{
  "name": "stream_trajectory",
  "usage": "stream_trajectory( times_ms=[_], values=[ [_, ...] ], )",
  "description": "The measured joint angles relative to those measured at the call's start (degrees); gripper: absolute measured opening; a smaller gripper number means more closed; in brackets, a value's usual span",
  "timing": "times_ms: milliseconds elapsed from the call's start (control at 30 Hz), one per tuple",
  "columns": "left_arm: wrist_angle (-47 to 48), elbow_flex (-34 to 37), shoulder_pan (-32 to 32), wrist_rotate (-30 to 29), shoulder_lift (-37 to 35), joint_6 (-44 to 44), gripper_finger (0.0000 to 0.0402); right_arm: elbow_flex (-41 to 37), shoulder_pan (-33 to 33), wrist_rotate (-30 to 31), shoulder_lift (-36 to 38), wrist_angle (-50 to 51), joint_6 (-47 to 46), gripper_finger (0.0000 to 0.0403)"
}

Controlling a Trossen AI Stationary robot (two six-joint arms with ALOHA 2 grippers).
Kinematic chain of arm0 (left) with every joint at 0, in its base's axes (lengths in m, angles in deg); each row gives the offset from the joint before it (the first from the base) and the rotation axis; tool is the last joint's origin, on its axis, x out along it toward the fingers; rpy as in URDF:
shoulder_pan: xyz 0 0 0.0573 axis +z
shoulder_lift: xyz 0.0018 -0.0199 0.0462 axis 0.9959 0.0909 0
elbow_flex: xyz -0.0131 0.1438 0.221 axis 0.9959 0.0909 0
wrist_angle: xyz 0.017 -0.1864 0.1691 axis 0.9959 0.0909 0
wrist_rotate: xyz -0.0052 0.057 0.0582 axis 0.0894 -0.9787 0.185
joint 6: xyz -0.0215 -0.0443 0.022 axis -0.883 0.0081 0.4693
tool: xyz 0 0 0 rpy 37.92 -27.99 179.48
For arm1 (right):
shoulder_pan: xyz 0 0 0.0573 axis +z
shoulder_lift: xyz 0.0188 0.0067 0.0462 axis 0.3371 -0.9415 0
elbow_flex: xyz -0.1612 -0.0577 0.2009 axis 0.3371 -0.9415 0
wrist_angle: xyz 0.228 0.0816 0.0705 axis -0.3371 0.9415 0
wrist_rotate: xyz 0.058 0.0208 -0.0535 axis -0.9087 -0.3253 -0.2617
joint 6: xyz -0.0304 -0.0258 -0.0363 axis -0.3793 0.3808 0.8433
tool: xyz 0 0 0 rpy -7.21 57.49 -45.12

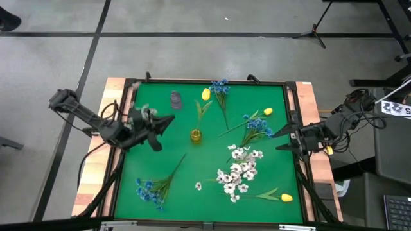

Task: Sort flowers into vase by color
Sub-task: Put the white flowers into the green vase

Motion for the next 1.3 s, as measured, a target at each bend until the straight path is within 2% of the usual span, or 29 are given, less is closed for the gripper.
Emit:
stream_trajectory(
  times_ms=[133, 333, 767, 967, 1133, 1300],
  values=[
    [-4.1, 0.0, -3.0, -3.6, 3.6, 1.3, 0.0002, 0.0, 0.0, 0.0, 0.0, -1.3, 0.3, 0.0218],
    [-4.0, 0.0, -4.0, -8.6, 5.7, -3.5, 0.0001, 0.0, 0.0, 0.0, 0.0, -1.2, 0.4, 0.0218],
    [-3.1, 0.0, -4.5, -9.1, 5.7, -4.8, 0.0000, 0.0, 0.0, 0.0, -0.5, -1.2, 0.2, 0.0218],
    [6.3, 0.0, -6.2, -15.4, 5.5, -9.3, 0.0000, 0.0, 0.0, 0.0, -1.0, -1.1, -0.2, 0.0218],
    [16.0, 0.0, -8.0, -15.7, 5.0, -14.6, 0.0000, 0.0, 0.0, 0.0, -1.3, -0.9, -0.3, 0.0218],
    [21.4, 0.0, -9.0, -16.5, 5.0, -15.0, 0.0018, 0.0, 0.0, 0.0, -1.3, -0.6, -0.3, 0.0218]
  ],
)
